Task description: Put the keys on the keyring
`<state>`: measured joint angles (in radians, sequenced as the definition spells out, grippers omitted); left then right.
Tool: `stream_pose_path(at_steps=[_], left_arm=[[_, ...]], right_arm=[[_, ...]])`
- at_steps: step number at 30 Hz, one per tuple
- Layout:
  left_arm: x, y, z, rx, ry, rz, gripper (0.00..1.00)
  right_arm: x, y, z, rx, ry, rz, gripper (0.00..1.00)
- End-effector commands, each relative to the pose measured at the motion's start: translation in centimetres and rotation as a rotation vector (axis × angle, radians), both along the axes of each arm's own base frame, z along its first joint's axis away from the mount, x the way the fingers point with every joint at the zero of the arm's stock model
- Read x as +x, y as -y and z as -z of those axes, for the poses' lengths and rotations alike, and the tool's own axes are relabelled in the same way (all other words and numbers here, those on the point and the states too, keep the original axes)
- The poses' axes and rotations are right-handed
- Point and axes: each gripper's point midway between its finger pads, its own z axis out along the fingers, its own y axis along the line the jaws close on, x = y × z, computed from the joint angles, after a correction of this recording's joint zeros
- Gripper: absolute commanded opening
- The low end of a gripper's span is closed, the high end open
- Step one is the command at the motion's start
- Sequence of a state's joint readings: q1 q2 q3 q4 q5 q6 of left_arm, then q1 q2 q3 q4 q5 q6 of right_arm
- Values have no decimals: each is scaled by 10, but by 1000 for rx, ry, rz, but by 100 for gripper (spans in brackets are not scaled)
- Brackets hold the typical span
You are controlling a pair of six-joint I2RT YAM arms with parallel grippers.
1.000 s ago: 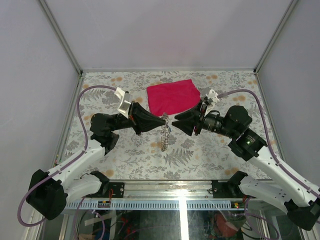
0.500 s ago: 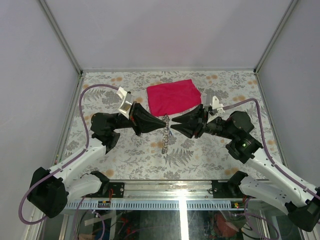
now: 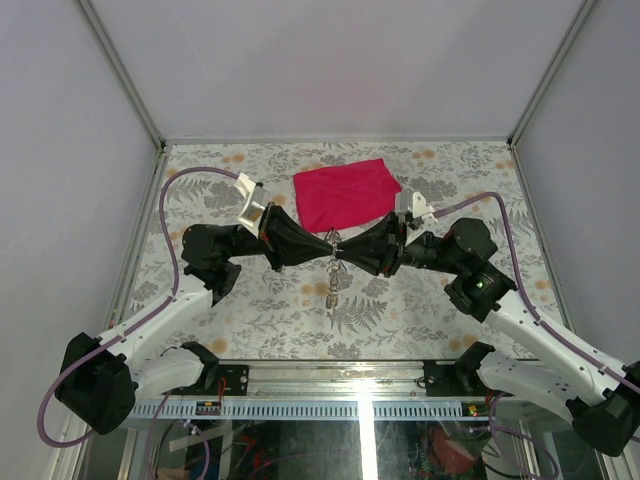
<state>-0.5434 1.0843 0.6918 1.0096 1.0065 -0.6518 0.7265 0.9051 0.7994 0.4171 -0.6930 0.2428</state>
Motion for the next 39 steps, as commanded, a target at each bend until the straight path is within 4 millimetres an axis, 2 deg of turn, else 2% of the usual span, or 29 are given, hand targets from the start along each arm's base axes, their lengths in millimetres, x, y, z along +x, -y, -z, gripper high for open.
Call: stream_pose_path(at_steps=[1, 11, 15, 20, 24, 26, 39], left_arm=[[-8, -2, -27, -64, 102, 8, 0], [-9, -2, -27, -63, 104, 11, 0], [-10, -2, -27, -61, 103, 15, 0], [-10, -2, -25, -52, 101, 4, 2], [-7, -3, -22, -41, 99, -23, 16], [-6, -3, -21, -36, 99, -35, 19], [11, 3, -13, 32, 82, -106, 27]], right_arm=[[-4, -1, -23, 51, 74, -27, 25], [-5, -3, -24, 49, 75, -40, 11], [-5, -3, -25, 42, 77, -46, 0], [-6, -1, -27, -16, 90, -42, 0], [-4, 4, -24, -95, 96, -21, 0], [-5, 7, -25, -136, 100, -17, 0], [-2, 28, 9, -523, -17, -18, 0]])
